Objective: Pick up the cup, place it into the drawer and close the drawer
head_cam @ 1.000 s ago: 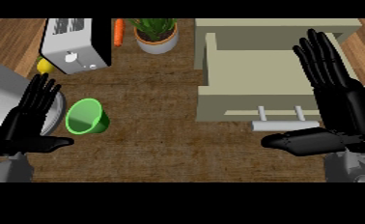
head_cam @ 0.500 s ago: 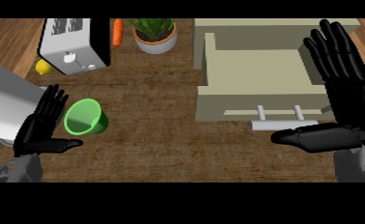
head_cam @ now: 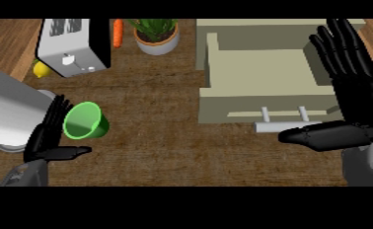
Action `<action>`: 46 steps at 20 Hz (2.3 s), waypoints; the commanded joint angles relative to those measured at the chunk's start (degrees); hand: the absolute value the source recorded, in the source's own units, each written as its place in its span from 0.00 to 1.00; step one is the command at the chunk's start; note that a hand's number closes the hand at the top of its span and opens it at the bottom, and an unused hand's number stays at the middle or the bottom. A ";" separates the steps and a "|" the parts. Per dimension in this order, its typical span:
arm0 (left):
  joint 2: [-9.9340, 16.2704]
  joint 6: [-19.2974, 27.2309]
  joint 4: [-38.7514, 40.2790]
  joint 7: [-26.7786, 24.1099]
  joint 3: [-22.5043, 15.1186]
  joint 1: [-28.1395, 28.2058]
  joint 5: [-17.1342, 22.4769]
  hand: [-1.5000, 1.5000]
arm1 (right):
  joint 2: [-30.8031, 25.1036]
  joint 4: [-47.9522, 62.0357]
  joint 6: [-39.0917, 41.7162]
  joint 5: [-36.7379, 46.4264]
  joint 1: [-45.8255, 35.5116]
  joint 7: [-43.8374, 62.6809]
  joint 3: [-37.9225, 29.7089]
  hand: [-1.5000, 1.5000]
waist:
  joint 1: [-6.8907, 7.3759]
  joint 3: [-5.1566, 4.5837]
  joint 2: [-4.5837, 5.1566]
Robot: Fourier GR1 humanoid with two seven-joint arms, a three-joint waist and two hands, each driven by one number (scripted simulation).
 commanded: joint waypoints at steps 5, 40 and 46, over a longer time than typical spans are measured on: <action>0.30 -3.61 6.87 -7.10 0.51 -3.05 -0.95 0.00 | 0.48 -0.43 -0.29 0.22 -0.97 1.53 0.83 0.00 | -0.75 -0.20 0.25; -14.99 25.84 1.88 -23.06 6.35 -5.54 1.18 1.00 | -2.28 1.30 2.43 -2.55 -0.76 -0.01 -3.60 0.00 | -0.56 -0.09 0.07; -14.29 8.16 -2.12 -21.05 4.11 -10.45 1.95 1.00 | -1.83 2.36 1.56 -1.11 -1.80 0.52 -2.73 0.00 | 0.13 -0.04 -0.13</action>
